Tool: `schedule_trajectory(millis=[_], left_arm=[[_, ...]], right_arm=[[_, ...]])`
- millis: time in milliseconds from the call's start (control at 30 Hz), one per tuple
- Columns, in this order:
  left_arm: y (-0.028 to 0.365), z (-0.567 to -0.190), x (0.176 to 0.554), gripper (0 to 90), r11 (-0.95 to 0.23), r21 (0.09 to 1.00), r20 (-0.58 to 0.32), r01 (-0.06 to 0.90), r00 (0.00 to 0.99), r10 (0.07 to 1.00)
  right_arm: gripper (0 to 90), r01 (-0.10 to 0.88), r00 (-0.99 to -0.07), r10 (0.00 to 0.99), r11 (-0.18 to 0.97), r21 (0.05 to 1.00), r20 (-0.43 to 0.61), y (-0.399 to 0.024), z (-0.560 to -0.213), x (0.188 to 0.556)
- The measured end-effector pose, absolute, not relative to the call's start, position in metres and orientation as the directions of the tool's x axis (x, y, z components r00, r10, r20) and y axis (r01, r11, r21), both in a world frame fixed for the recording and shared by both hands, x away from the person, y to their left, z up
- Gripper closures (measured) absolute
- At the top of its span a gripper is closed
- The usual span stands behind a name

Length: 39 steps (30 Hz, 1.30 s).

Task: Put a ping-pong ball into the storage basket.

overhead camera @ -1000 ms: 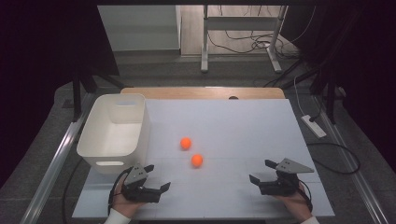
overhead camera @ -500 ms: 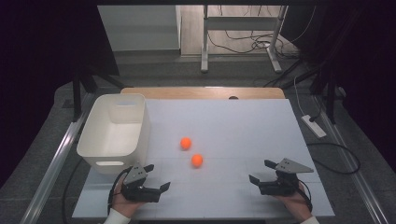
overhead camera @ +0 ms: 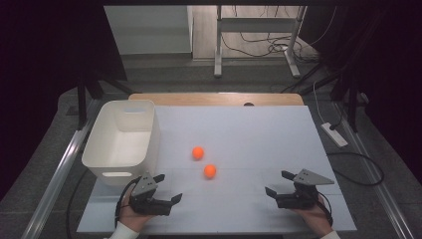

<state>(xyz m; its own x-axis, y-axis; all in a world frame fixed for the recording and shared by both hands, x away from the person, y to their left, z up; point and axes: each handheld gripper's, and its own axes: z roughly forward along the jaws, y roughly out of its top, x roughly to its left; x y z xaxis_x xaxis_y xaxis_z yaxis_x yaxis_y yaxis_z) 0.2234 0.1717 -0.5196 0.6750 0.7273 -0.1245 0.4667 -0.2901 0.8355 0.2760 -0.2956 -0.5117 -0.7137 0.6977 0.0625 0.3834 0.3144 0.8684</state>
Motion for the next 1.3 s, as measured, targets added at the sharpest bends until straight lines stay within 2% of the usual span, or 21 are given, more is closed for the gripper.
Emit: schedule_trajectory(millis=[1300], left_arm=[[0.157, -0.502, 0.232, 9.1, -0.294, 0.833, -0.124, 0.469, 0.676, 0.727]], right_arm=[[10.6, 0.38, -0.718, 0.693, 0.321, 0.868, 0.057, -0.295, -0.512, 0.276]])
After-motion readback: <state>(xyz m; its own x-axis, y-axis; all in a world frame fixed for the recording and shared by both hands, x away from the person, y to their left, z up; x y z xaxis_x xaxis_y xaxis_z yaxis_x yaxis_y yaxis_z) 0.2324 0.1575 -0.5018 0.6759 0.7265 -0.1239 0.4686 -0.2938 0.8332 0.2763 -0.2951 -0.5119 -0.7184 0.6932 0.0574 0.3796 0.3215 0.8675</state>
